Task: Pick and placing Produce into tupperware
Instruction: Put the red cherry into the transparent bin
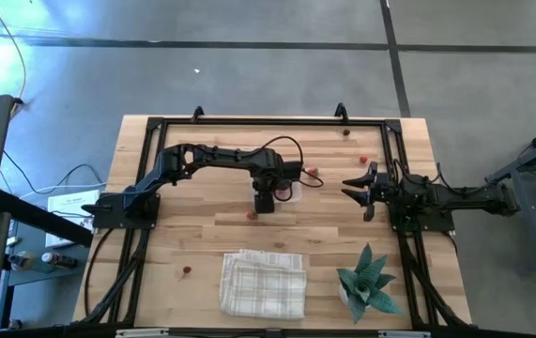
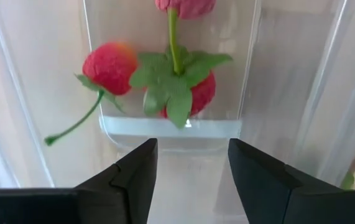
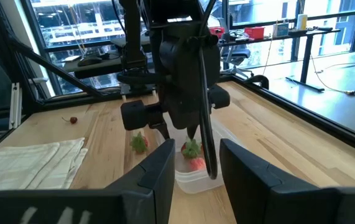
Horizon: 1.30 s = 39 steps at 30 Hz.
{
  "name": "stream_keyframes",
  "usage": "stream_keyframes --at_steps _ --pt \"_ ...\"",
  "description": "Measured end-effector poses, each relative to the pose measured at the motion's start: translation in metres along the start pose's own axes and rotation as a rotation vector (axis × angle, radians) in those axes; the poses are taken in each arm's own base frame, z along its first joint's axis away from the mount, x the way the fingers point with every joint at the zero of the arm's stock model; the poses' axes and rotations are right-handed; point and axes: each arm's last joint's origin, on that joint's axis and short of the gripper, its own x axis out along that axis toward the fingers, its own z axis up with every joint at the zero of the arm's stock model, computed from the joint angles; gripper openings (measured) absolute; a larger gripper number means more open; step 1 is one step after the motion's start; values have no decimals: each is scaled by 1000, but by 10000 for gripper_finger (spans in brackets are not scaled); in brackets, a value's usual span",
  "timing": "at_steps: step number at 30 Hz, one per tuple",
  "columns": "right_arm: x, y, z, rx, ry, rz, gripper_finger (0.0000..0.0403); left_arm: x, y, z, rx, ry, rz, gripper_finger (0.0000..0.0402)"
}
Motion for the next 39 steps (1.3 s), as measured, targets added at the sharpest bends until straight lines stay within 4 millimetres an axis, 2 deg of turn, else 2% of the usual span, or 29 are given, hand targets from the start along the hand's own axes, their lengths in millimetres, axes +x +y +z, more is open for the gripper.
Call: stream_keyframes --at_steps 6,11,19,22,26,32,35,39 --pt "0 0 0 0 0 0 117 -23 1 7 -12 -50 4 183" --pt "0 0 0 0 0 0 117 -58 3 11 -23 -108 9 182" --pt "0 0 0 0 0 0 117 -115 3 -4 -100 -62 4 183" --pt "0 0 0 0 0 0 117 -130 -4 -8 -159 -116 -41 183" --pt "0 0 0 0 0 0 117 -161 -27 -25 -159 -182 -131 184" --pt "0 0 -1 -2 8 0 117 -184 -78 -55 -94 -212 -110 184" --pt "0 0 -1 -2 8 0 117 -185 -109 -71 -56 -201 -82 184" --pt "0 0 -1 -1 8 0 117 -169 -148 -92 -2 -134 -20 184"
